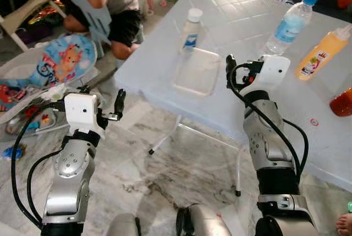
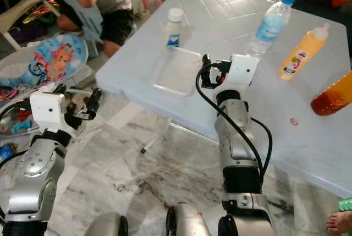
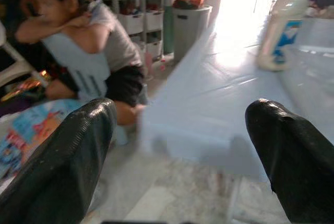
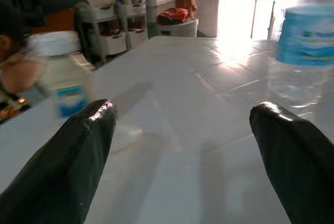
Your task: Restocking fridge
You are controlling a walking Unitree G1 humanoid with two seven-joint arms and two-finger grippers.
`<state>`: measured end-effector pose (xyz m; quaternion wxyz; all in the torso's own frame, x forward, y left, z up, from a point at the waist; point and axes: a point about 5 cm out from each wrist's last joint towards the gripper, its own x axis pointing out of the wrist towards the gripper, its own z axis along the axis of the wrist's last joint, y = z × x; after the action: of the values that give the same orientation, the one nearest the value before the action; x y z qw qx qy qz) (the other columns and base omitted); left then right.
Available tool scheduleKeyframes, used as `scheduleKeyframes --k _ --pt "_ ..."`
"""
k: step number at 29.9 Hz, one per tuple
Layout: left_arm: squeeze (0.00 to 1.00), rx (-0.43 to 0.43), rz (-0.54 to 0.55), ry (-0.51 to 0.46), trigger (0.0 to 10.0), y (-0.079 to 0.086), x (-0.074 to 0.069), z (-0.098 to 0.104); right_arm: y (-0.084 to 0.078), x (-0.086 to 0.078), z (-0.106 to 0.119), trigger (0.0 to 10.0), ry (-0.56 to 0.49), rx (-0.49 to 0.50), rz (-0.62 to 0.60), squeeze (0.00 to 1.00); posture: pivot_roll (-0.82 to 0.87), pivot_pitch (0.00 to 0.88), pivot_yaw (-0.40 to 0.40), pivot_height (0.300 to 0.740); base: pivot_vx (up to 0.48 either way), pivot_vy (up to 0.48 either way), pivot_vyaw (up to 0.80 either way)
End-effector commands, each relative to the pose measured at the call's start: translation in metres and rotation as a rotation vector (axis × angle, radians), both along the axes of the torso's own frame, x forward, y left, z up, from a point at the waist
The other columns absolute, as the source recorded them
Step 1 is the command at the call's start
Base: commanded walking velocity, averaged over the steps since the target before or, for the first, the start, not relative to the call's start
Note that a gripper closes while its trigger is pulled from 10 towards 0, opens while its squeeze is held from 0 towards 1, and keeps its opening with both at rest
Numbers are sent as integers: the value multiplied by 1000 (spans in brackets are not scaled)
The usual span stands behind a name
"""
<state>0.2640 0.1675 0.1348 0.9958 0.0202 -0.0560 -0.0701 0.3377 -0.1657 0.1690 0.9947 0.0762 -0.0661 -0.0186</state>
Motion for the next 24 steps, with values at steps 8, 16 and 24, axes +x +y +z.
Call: scheduleKeyframes --k 8,16,24 --pt "0 18 15 -2 10000 4 -2 2 -4 -1 -1 10000 9 39 -29 0 74 141 -70 740 79 0 0" --pt "0 28 8 4 10000 5 -2 3 -5 1 -11 10000 47 85 -42 0 86 150 -59 740 0 0 0" --pt "0 50 1 24 10000 11 -7 1 4 4 -18 10000 80 164 15 0 99 161 -50 740 0 0 0"
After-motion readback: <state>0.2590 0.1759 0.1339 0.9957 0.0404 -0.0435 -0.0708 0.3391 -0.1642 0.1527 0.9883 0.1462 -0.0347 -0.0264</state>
